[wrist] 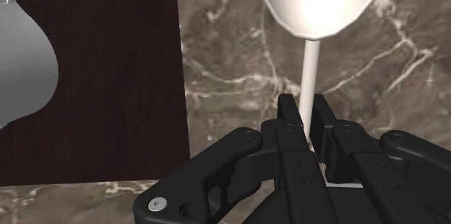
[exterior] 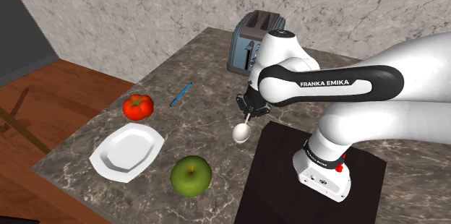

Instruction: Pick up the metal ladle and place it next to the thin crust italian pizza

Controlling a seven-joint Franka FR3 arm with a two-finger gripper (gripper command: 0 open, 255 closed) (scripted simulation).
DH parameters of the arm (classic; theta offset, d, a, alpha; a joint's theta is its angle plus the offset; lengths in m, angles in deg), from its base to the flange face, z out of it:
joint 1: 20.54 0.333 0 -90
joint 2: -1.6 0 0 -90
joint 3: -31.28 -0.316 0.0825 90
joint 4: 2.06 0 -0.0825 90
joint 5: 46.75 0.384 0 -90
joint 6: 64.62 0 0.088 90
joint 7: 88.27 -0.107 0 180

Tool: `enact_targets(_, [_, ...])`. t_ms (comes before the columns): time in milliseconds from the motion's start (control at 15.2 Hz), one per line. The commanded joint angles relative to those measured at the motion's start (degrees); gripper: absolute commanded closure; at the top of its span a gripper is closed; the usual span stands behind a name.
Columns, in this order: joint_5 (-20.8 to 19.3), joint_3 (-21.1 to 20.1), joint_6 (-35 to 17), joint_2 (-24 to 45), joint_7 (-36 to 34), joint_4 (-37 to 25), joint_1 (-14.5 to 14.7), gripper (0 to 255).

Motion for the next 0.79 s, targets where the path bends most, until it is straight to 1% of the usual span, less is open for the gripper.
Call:
enact_targets(0, [0.01, -0.01, -0.01, 0.01, 0.0, 0.01, 0.0, 255])
enact_targets(726, [-5.93, 5.1, 11.52, -6.39, -1.31, -5.55, -1.82, 255])
